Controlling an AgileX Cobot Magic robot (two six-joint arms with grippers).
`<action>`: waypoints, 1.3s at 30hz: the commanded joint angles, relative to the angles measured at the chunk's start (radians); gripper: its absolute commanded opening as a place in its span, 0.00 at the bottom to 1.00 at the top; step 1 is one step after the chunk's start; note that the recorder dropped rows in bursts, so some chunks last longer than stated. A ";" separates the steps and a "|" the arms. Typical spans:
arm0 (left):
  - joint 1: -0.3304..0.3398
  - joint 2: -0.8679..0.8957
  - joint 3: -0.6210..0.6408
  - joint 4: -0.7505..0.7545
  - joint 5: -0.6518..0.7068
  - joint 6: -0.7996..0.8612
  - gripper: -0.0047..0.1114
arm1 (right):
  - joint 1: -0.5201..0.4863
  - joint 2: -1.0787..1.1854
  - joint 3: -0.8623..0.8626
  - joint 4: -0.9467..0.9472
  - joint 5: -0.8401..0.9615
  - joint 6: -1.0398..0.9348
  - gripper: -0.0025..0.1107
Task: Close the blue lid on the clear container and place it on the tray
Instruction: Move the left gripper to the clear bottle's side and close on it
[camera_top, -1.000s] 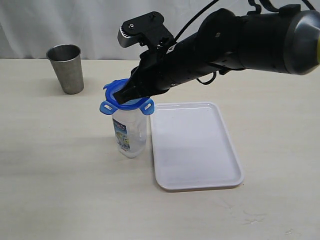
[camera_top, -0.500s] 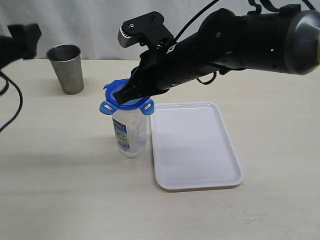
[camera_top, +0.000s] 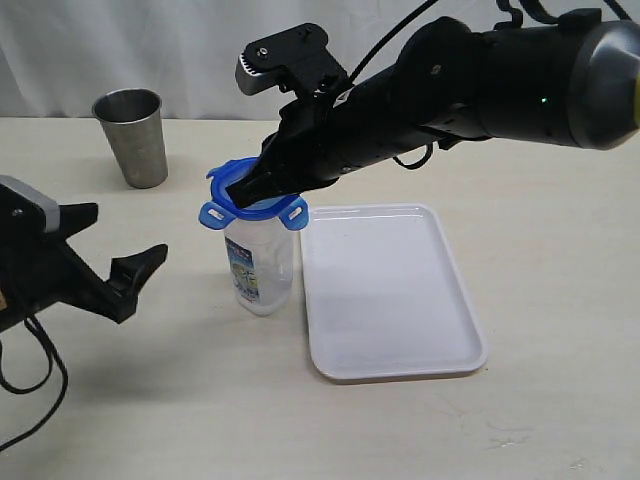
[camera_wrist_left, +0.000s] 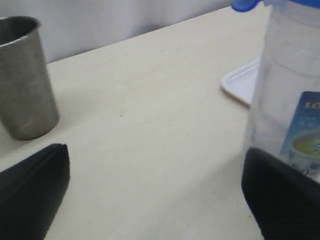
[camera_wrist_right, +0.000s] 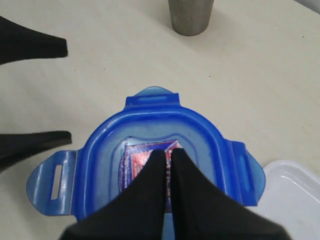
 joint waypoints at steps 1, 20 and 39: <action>-0.001 0.143 -0.078 0.196 -0.179 0.015 0.84 | -0.002 -0.006 0.009 -0.013 0.026 0.005 0.06; -0.108 0.333 -0.330 0.424 -0.159 0.008 0.84 | -0.002 -0.006 0.009 -0.013 0.026 0.031 0.06; -0.187 0.362 -0.373 0.230 -0.167 -0.022 0.84 | -0.002 -0.006 0.009 -0.011 0.028 0.056 0.06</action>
